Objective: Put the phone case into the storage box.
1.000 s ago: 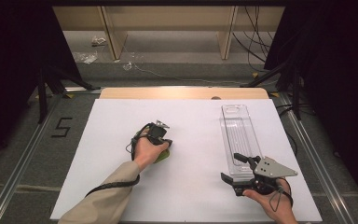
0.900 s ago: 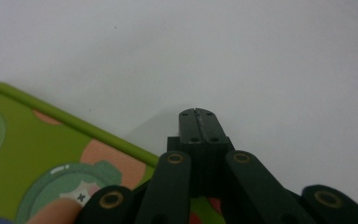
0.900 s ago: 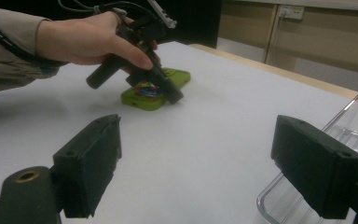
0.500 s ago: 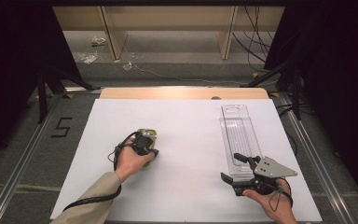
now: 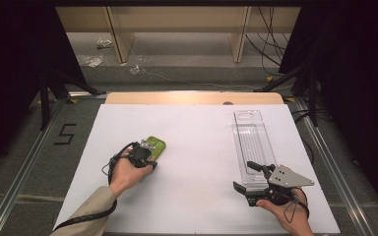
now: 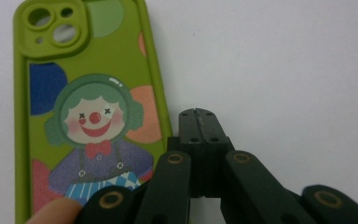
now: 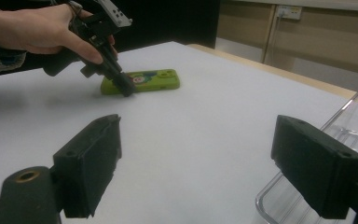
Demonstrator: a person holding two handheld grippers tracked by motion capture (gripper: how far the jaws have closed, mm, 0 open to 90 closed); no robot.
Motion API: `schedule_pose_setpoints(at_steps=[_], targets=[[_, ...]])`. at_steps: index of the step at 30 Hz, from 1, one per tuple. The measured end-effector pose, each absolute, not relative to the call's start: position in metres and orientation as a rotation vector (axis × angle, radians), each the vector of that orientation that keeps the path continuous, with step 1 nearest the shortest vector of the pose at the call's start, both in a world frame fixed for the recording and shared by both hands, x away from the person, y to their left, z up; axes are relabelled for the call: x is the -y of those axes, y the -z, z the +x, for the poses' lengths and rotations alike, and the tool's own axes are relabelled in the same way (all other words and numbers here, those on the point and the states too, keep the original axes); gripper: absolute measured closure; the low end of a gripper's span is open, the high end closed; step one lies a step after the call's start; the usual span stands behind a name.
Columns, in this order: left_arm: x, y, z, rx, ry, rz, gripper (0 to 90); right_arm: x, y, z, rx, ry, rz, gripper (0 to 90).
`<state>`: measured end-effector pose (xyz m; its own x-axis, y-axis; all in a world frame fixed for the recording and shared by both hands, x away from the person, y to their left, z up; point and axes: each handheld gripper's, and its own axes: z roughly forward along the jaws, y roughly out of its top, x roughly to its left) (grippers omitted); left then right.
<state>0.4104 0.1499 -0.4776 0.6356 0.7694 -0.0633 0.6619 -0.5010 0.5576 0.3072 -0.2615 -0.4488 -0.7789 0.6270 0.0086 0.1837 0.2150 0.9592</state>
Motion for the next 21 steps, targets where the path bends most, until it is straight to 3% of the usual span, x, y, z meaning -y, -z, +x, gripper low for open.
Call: schedule_pose_setpoints(at_steps=[18, 21], targets=[[-0.1604, 0.4768, 0.4061, -1.114, -0.296, 2.312, 89.1, 0.2613, 0.4487, 0.3072, -2.114, -1.585, 0.748, 16.9], [-0.1610, 0.4722, 0.4050, -1.095, -0.306, 2.306, 85.0, 0.2615, 0.4483, 0.3070, -2.115, -1.586, 0.744, 16.9]])
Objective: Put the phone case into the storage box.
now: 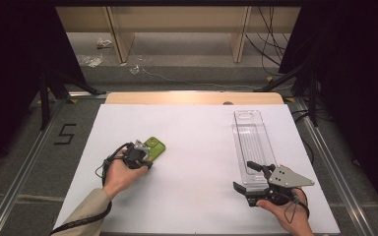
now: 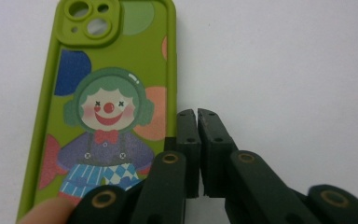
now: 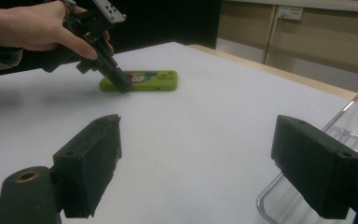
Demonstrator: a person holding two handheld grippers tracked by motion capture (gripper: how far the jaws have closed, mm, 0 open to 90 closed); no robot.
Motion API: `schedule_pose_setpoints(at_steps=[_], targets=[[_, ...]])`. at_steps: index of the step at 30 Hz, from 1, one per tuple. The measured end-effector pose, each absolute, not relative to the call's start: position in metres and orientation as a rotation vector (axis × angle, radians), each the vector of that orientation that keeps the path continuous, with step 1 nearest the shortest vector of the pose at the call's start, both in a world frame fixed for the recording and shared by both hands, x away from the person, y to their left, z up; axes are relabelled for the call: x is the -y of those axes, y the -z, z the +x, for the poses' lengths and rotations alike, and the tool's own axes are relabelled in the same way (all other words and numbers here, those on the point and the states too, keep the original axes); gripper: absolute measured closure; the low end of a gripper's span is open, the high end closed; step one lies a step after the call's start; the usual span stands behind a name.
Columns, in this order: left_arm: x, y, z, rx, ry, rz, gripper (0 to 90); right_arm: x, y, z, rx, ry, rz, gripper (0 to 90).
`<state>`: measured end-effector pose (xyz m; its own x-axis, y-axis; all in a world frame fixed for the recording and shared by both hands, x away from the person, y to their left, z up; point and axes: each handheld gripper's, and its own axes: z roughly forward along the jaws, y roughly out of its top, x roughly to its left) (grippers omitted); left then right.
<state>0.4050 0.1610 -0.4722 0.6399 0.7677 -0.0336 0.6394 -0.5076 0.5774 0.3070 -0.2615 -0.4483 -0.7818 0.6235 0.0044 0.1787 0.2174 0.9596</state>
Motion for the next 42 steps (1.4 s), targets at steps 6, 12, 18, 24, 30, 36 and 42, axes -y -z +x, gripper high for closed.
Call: schedule_pose_setpoints(at_steps=[6, 12, 18, 24, 30, 36, 42], targets=[[-0.164, 0.455, 0.402, -1.038, -0.350, 2.251, 73.1, 0.262, 0.448, 0.307, -2.112, -1.588, 0.744, 17.0], [-0.163, 0.451, 0.407, -1.066, -0.370, 2.294, 36.9, 0.262, 0.448, 0.307, -2.114, -1.587, 0.744, 16.9], [-0.164, 0.457, 0.421, -1.092, -0.401, 2.389, 12.2, 0.262, 0.448, 0.307, -2.115, -1.587, 0.747, 16.9], [-0.168, 0.464, 0.436, -1.140, -0.371, 2.413, 1.5, 0.262, 0.448, 0.308, -2.114, -1.587, 0.748, 16.9], [-0.172, 0.469, 0.441, -1.156, -0.340, 2.438, 0.0, 0.262, 0.449, 0.308, -2.115, -1.585, 0.751, 16.9], [-0.177, 0.471, 0.441, -1.140, -0.303, 2.479, 0.0, 0.262, 0.448, 0.307, -2.114, -1.585, 0.750, 16.9], [-0.182, 0.474, 0.442, -1.154, -0.275, 2.484, 1.1, 0.262, 0.449, 0.307, -2.114, -1.586, 0.750, 16.9]])
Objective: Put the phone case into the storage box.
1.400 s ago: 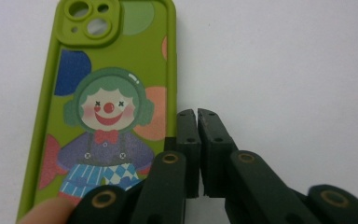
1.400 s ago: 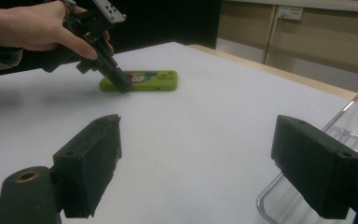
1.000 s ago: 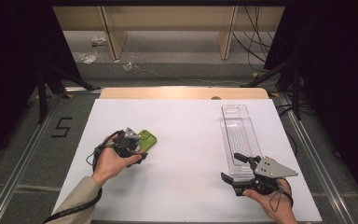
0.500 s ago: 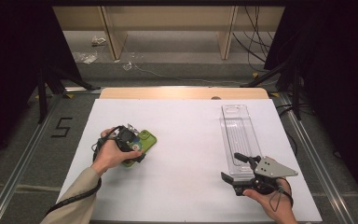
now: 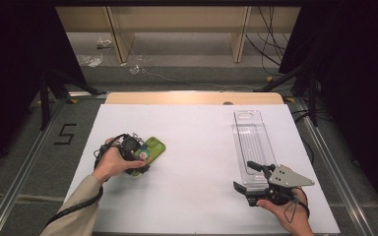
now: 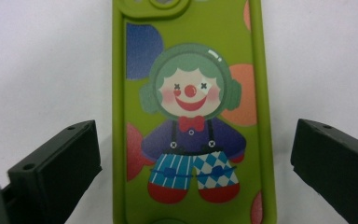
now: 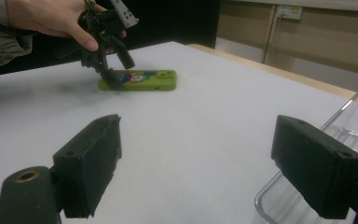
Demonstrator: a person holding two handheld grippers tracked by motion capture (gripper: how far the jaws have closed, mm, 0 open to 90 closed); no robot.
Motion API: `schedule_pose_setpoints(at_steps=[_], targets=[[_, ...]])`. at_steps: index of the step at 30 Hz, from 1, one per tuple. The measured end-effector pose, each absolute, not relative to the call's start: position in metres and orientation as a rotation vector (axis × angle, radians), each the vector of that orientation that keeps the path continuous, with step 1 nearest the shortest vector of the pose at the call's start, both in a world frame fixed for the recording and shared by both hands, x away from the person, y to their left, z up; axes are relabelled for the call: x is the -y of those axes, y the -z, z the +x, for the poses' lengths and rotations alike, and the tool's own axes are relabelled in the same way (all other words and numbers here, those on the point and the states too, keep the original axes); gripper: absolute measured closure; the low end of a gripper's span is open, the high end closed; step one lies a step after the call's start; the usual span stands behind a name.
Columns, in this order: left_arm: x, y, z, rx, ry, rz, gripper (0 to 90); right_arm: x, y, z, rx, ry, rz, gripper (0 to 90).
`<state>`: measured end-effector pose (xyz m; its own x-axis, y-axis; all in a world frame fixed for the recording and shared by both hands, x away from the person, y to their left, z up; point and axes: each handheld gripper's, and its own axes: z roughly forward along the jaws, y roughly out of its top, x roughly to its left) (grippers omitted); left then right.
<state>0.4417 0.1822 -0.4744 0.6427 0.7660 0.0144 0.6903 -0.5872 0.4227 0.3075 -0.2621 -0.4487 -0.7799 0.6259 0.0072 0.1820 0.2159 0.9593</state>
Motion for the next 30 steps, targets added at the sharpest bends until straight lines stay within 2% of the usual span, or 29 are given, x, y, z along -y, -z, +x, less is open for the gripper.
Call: schedule_pose_setpoints(at_steps=[15, 30], targets=[[-0.1865, 0.4788, 0.4443, -1.172, -0.240, 2.513, 3.9, 0.2620, 0.4490, 0.3077, -2.116, -1.584, 0.751, 16.9], [-0.1857, 0.4765, 0.4442, -1.203, -0.202, 2.500, 13.4, 0.2619, 0.4492, 0.3077, -2.119, -1.580, 0.750, 16.9]])
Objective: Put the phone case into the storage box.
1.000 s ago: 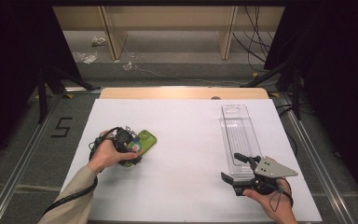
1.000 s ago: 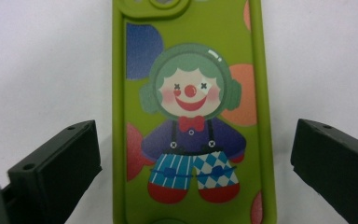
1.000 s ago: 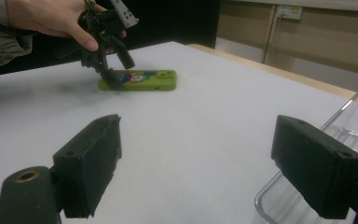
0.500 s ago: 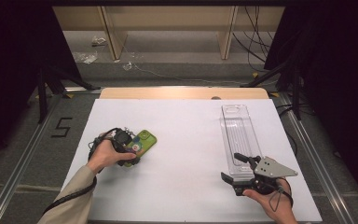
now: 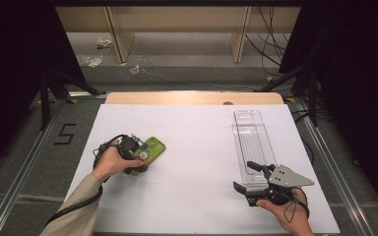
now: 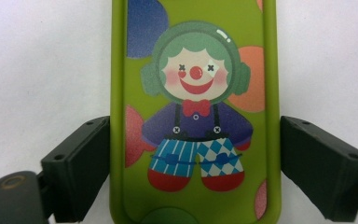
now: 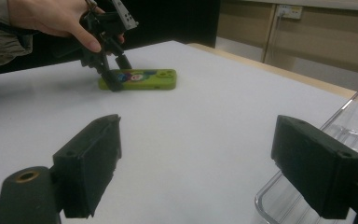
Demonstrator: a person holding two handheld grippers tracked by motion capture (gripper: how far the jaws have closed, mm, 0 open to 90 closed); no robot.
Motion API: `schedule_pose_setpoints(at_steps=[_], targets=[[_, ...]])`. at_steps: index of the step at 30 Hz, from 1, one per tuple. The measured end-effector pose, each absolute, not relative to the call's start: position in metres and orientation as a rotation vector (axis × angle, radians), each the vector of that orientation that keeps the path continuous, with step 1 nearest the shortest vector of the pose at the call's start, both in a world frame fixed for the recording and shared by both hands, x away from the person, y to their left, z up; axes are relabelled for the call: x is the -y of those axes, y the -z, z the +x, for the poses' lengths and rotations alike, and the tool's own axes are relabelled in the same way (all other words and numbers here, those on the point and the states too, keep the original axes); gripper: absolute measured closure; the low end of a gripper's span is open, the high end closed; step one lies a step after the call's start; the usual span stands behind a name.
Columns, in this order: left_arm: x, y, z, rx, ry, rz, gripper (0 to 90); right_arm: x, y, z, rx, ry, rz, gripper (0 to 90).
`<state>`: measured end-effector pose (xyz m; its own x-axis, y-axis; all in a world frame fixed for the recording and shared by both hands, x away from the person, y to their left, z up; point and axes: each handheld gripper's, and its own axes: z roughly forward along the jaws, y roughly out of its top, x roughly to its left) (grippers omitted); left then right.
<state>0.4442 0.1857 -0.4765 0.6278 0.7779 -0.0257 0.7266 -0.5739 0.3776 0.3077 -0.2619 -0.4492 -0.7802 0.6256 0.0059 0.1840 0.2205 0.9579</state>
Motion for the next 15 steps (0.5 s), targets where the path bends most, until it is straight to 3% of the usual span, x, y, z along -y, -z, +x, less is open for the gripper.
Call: schedule_pose_setpoints(at_steps=[15], targets=[[-0.1853, 0.4756, 0.4438, -1.212, -0.208, 2.499, 15.9, 0.2620, 0.4491, 0.3076, -2.117, -1.582, 0.749, 16.8]])
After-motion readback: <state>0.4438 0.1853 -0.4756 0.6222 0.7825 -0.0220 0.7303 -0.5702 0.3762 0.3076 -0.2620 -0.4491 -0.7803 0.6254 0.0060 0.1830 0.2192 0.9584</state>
